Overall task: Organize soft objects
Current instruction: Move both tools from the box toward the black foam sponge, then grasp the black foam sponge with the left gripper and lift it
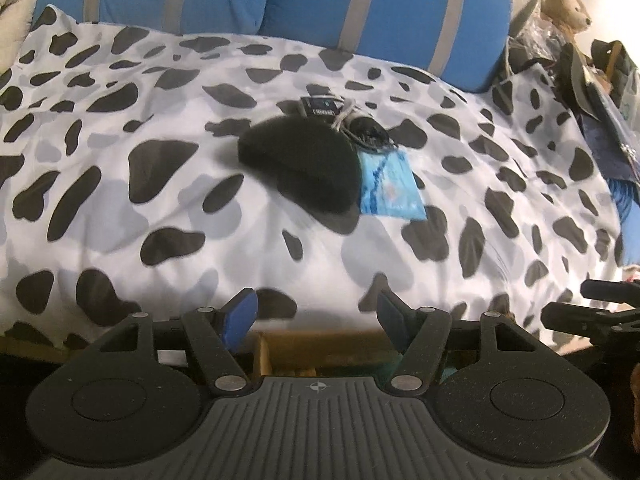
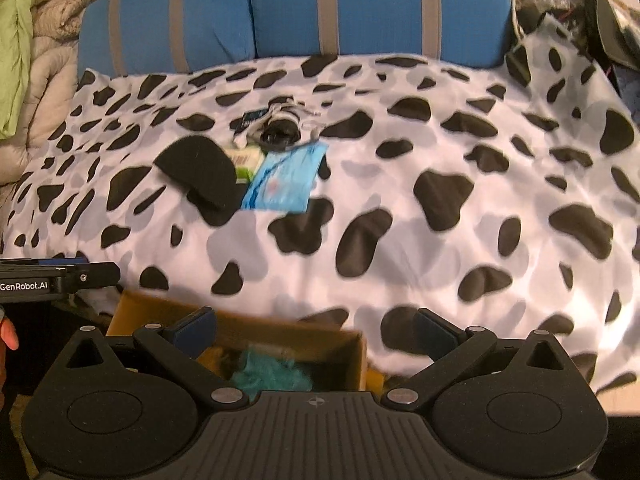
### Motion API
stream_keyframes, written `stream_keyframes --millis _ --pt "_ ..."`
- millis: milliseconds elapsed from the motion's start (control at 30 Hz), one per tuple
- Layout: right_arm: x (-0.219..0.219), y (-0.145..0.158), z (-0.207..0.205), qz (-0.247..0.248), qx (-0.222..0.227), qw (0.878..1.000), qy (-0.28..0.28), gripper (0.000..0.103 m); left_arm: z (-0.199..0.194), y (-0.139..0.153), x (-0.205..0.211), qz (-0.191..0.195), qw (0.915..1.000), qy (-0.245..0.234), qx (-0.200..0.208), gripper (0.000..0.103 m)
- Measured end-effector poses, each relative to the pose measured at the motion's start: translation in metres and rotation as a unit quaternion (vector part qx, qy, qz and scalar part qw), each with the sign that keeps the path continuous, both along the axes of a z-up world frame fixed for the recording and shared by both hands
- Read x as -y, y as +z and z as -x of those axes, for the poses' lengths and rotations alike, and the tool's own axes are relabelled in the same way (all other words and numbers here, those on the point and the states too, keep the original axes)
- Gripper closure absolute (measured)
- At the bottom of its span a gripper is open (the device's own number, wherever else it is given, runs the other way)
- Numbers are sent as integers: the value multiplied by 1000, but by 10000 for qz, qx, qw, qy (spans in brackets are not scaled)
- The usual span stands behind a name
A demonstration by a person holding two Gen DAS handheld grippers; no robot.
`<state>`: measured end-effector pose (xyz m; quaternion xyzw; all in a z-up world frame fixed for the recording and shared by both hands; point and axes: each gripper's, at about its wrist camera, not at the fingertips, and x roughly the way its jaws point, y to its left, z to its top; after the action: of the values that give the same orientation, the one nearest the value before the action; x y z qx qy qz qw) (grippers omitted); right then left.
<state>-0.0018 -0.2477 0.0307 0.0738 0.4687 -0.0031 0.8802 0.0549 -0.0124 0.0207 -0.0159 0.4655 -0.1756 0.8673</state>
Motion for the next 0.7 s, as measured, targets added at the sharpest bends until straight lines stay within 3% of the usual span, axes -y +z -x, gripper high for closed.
stream_keyframes --millis 533,700 --pt "24 -15 -53 414 79 9991 41 0 -65 -10 8 411 9978 515 -106 38" --pt "32 -17 -68 407 112 9991 -6 0 -82 -13 16 388 9973 620 -43 28"
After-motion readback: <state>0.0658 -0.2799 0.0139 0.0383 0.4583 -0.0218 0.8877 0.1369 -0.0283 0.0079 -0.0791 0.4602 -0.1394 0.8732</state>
